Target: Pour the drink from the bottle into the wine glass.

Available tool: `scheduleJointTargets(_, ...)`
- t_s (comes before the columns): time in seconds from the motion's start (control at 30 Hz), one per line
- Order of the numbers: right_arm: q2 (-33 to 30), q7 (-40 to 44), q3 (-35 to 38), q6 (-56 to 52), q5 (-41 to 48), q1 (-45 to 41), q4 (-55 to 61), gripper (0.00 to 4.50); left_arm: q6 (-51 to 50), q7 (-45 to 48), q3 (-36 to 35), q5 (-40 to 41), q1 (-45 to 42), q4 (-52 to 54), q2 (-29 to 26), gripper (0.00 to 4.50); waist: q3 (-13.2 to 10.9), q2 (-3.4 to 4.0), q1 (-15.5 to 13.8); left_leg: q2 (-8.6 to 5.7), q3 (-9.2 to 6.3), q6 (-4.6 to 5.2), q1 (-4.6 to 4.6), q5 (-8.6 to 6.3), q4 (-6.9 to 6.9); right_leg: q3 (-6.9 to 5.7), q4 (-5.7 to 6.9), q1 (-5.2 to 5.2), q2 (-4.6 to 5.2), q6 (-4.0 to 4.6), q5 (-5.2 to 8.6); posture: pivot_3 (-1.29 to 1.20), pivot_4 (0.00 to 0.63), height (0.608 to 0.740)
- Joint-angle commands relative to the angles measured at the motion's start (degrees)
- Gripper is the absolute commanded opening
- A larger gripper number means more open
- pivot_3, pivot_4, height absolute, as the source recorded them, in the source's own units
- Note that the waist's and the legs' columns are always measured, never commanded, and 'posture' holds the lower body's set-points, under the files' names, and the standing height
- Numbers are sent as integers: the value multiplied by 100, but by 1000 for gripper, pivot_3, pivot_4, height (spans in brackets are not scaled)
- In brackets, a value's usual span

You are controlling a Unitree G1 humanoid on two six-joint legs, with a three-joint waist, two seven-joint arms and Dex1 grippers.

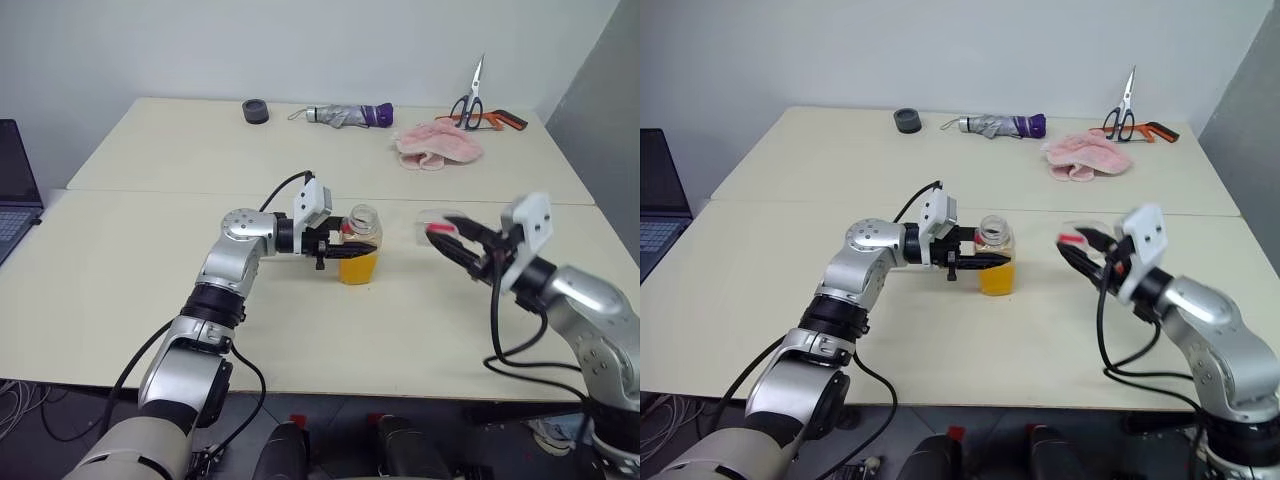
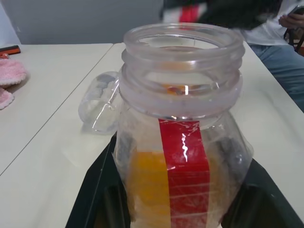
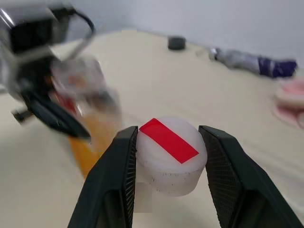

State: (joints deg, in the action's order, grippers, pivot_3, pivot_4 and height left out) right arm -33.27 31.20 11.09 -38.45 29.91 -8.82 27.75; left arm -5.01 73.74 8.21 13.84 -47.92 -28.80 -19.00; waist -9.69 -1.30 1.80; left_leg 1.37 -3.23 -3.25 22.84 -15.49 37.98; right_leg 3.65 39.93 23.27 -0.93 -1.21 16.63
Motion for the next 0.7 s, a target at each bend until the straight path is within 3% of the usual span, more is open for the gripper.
scheduleJointTargets(0.03, -19, -123, 220, 433, -328, 259, -219, 1723, 18, -20, -159, 165, -87, 270, -17, 1766, 0, 0, 20, 0, 2, 0, -2, 0, 0, 2, 2, 0, 0, 0, 0, 0, 150, 740)
scheduleJointTargets(0.23, 289, -435, 234, 1172, -976, 703, -1621, 1723, 28, -30, -205, 160, -174, 182, -49, 1766, 0, 1, 22, 4, 9, 0, -10, 0, 0, 8, 4, -2, -7, 0, 0, 0, 150, 740)
scheduleJointTargets(0.5, 131, -268, 252, 1520, -1232, 895, -2215, 1723, 37, -86, -265, 147, -162, 191, -106, 1766, -4, 7, 5, 1, 14, 0, -11, 0, 1, 13, 4, -3, -4, -1, 0, 0, 150, 740)
scheduleJointTargets(0.7, -21, 107, 367, 1413, -911, 1026, -1940, 3656, 56, -184, -375, 139, -151, 151, -216, 1766, -4, 7, 2, 1, 13, 0, -10, 0, 1, 13, 3, -4, -4, -2, 0, 0, 150, 740)
